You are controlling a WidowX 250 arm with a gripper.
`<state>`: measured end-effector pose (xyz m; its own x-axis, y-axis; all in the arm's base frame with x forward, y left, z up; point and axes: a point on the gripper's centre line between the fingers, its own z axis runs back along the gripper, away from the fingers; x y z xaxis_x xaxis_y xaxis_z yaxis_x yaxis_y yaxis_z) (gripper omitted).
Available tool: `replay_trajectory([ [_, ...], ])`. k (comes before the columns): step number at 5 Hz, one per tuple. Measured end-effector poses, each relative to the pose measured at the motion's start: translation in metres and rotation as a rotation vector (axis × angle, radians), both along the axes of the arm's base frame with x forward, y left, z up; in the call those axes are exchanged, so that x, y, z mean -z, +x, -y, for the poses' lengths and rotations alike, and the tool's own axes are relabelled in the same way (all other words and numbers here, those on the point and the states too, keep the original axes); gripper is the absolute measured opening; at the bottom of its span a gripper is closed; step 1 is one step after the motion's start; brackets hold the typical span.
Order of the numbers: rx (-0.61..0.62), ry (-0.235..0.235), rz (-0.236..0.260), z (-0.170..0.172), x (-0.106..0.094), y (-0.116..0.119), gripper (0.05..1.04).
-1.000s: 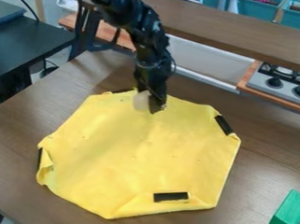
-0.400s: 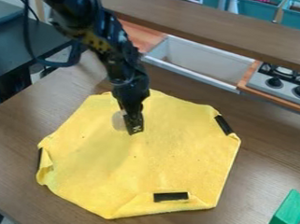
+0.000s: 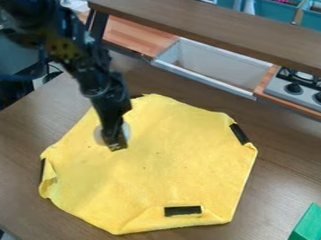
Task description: Put the object on the top edge of the cloth
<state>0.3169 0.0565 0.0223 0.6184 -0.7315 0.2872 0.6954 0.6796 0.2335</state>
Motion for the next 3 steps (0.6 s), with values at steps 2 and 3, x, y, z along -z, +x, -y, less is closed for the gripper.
replay_trajectory([
  [2,0.057,0.071,-0.026,-0.019,0.022,-0.027,0.815],
  [3,0.056,0.088,-0.053,-0.025,0.035,-0.033,0.854],
])
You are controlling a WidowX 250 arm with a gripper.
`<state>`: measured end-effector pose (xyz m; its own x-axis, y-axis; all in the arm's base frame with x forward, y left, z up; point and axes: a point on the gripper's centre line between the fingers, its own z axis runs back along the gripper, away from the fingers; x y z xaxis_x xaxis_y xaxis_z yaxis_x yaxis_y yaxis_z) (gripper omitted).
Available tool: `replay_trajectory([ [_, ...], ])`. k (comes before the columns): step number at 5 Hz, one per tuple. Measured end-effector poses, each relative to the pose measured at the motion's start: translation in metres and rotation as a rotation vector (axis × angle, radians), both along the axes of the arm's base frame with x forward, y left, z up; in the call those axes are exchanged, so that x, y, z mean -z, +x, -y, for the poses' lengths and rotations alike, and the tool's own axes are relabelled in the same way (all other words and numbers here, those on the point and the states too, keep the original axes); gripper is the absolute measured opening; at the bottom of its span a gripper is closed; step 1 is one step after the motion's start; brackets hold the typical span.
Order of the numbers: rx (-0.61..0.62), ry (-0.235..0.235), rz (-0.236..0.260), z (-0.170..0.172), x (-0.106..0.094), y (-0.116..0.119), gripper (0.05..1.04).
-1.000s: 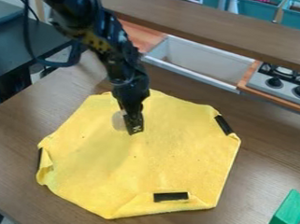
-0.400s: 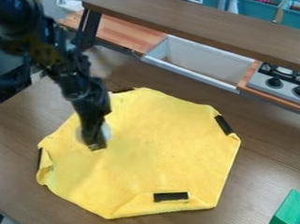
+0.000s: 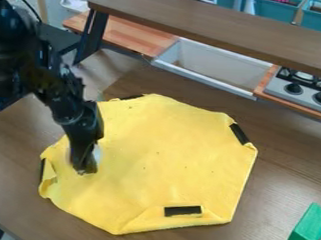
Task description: Put the object on the top edge of the cloth
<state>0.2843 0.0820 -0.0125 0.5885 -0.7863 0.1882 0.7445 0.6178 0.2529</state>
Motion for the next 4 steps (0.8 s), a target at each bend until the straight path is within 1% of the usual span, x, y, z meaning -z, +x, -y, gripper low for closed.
replay_trajectory([
  [1,-0.002,-0.026,-0.02,0.004,0.002,-0.005,1.01],
  [2,-0.004,-0.056,-0.03,0.009,-0.007,-0.007,1.005],
  [3,-0.023,-0.087,-0.032,0.006,-0.024,-0.007,1.0],
  [4,-0.027,-0.105,-0.061,0.008,-0.037,-0.009,1.0],
])
